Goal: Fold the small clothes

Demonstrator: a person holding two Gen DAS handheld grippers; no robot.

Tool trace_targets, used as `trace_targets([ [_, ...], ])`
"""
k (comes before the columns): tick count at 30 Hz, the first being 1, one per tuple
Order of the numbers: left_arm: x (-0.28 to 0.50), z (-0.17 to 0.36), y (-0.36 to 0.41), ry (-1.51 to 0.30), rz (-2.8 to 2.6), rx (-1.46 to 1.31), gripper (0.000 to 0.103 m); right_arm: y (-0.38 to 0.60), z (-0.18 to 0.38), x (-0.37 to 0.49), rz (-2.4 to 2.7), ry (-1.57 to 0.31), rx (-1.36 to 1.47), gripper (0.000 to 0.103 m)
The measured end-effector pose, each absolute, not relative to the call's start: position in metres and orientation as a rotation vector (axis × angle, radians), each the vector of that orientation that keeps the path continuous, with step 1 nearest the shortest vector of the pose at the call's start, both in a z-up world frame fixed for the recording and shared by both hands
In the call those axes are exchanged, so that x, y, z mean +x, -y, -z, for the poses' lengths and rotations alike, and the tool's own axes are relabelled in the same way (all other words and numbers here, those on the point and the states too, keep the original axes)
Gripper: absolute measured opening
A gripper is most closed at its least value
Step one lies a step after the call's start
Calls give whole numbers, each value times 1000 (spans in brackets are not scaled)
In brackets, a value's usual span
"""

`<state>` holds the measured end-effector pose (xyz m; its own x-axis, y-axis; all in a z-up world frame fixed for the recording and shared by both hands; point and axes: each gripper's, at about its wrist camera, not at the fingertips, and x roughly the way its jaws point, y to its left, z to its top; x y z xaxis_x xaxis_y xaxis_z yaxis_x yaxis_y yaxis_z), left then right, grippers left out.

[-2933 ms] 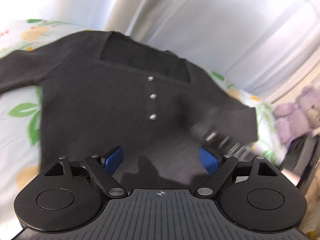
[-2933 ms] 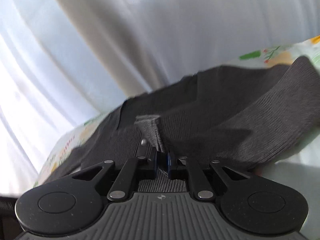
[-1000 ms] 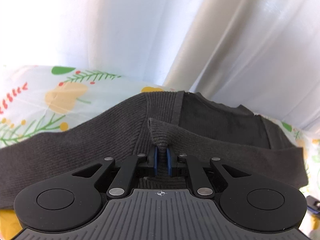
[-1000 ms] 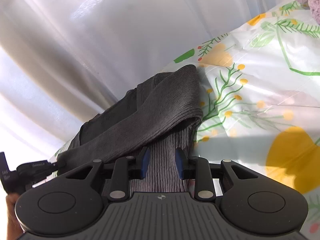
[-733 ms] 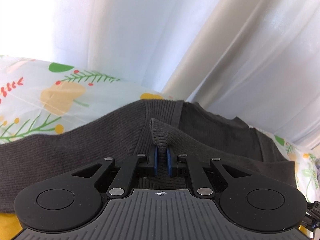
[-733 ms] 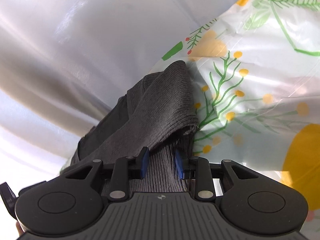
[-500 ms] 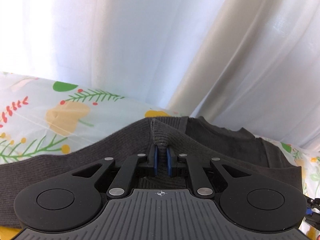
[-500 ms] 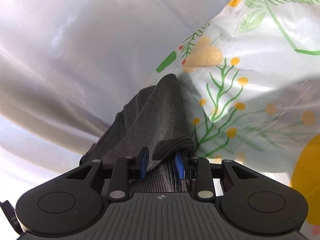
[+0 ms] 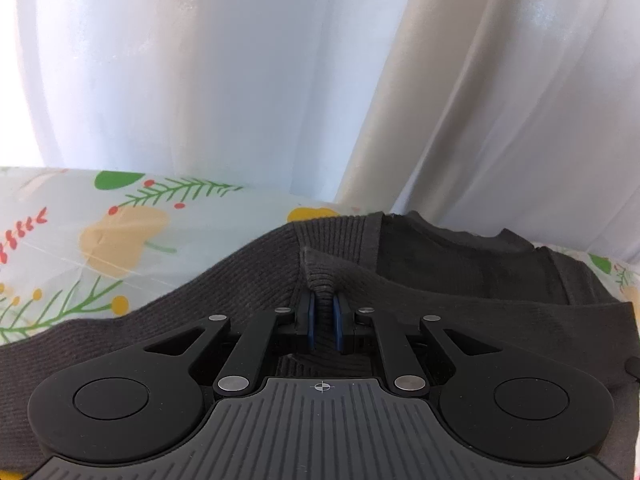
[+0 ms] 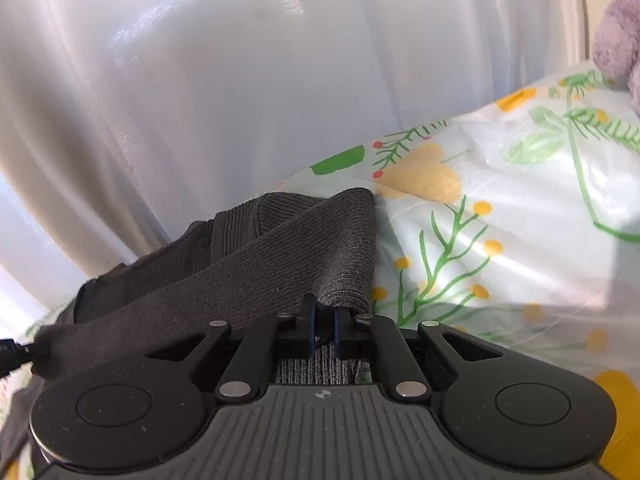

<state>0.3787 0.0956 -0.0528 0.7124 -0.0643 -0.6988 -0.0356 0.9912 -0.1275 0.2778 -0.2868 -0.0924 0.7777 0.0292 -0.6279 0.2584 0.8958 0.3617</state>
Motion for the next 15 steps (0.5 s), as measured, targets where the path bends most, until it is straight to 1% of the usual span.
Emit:
trace_targets([
  [6, 380, 68, -92, -785, -40, -90, 12, 281, 93, 279, 113, -671, 370, 8],
  [7, 378, 67, -94, -783, -43, -98, 13, 282, 91, 279, 99, -682, 362, 10],
  [10, 368, 56, -103, -773, -96, -123, 13, 280, 81, 269, 55, -720, 369, 16],
  [14, 348, 41, -103, -703, -85, -166, 13, 272, 67, 249, 30, -690, 343, 17],
  [15, 346, 40, -98, -702, -59, -182, 15, 269, 64, 247, 33, -677, 335, 17],
])
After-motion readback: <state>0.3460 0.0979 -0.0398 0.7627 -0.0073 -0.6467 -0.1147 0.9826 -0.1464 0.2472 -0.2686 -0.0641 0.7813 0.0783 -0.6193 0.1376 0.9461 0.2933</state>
